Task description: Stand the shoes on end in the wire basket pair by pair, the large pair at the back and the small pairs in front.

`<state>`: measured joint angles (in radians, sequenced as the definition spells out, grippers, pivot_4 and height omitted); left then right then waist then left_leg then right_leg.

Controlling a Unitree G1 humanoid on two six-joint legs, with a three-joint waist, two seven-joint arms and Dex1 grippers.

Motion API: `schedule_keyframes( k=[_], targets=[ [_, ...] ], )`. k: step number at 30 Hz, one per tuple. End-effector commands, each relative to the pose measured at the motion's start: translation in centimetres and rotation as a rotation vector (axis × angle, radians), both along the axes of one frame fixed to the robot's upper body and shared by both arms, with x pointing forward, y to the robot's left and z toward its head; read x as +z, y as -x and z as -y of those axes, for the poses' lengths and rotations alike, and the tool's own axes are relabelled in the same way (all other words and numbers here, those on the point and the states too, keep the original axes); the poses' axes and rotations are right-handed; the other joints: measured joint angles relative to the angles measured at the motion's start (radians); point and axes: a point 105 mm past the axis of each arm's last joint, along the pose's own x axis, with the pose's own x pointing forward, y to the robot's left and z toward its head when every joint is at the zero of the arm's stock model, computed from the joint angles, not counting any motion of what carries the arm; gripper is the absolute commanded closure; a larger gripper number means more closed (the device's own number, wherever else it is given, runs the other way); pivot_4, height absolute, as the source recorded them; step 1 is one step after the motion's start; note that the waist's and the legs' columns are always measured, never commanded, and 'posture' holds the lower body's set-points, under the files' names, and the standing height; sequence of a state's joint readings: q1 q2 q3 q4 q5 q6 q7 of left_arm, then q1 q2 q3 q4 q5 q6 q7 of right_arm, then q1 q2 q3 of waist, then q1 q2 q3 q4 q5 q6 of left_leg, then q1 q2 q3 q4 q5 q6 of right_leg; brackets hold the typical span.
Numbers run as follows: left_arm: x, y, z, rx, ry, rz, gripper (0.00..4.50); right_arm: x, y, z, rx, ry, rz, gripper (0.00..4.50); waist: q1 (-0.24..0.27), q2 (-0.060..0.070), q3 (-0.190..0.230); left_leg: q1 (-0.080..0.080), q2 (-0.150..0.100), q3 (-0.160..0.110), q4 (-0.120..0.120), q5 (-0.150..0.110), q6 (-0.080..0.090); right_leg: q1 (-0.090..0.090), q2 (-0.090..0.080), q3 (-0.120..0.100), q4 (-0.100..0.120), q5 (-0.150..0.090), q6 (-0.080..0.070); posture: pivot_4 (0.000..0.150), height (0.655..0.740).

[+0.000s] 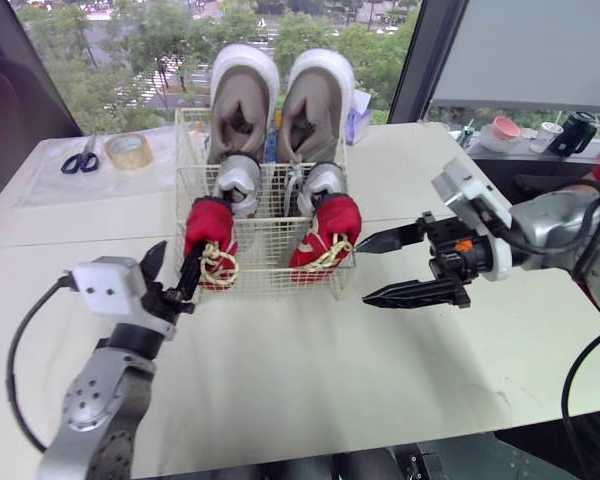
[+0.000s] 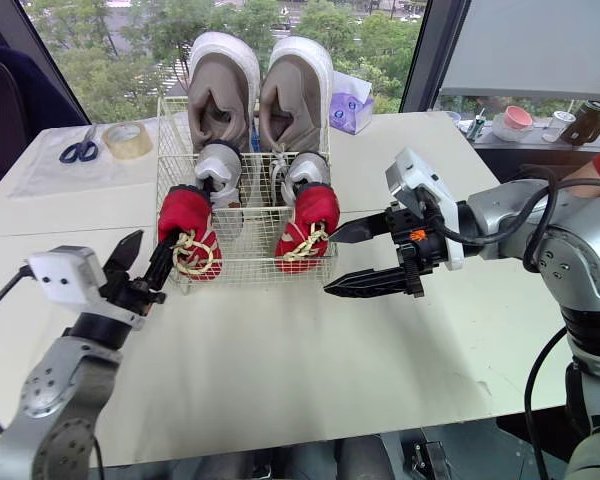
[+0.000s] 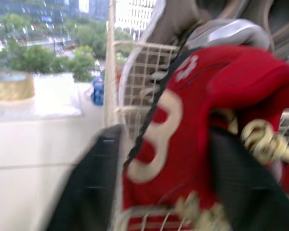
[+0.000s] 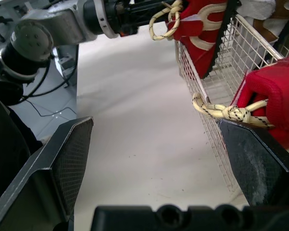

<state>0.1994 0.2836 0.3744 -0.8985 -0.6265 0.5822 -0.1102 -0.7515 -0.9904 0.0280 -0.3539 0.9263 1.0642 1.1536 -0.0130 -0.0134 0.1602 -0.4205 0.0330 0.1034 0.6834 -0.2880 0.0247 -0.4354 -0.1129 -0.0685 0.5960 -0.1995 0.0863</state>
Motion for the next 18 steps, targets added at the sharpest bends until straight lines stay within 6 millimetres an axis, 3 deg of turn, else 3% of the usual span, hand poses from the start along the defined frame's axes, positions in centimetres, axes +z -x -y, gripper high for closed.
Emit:
schedule_keyframes(
  k=[1, 3, 5, 8, 18],
  targets=[
    [0.6, 2.5, -0.1, -0.122, -0.010, -0.067, 1.01, 0.5, 0.0, 0.2, 0.008, -0.015, 0.021, 0.00, 0.001, 0.000, 0.000, 0.000, 0.000, 0.000, 0.000, 0.000, 0.000, 0.000, 0.000, 0.000, 0.000, 0.000, 0.000, 0.150, 0.7400],
    [-1.1, 5.0, -1.0, -0.236, -0.063, -0.261, 1.01, 0.7, -0.1, 0.4, 0.003, -0.048, -0.005, 0.00, -0.007, -0.001, 0.001, 0.000, 0.000, 0.000, 0.000, 0.000, 0.000, -0.001, 0.000, 0.000, 0.000, 0.000, 0.000, 0.150, 0.7400],
    [-1.1, 6.3, -2.7, -0.273, -0.067, -0.346, 1.01, 0.6, -0.1, 0.9, -0.013, -0.067, -0.034, 0.00, -0.006, -0.001, 0.001, 0.000, 0.000, 0.001, -0.001, 0.000, -0.001, -0.003, 0.000, 0.000, -0.001, 0.000, 0.000, 0.150, 0.7400],
    [-0.4, 6.3, -4.9, -0.254, -0.058, -0.373, 1.01, -0.1, 0.1, 1.9, -0.046, -0.061, -0.061, 0.00, 0.022, 0.003, 0.003, -0.001, -0.001, 0.000, 0.000, -0.002, -0.005, -0.006, -0.002, -0.001, -0.001, 0.000, 0.000, 0.150, 0.7400],
    [-3.2, 6.2, -6.3, -0.363, -0.020, -0.514, 1.01, -2.7, 1.0, 3.4, -0.149, -0.064, -0.124, 0.00, 0.020, 0.003, 0.003, -0.003, 0.000, 0.004, -0.003, -0.004, -0.006, -0.008, -0.005, -0.003, -0.003, 0.000, 0.000, 0.150, 0.7400]
  ],
)
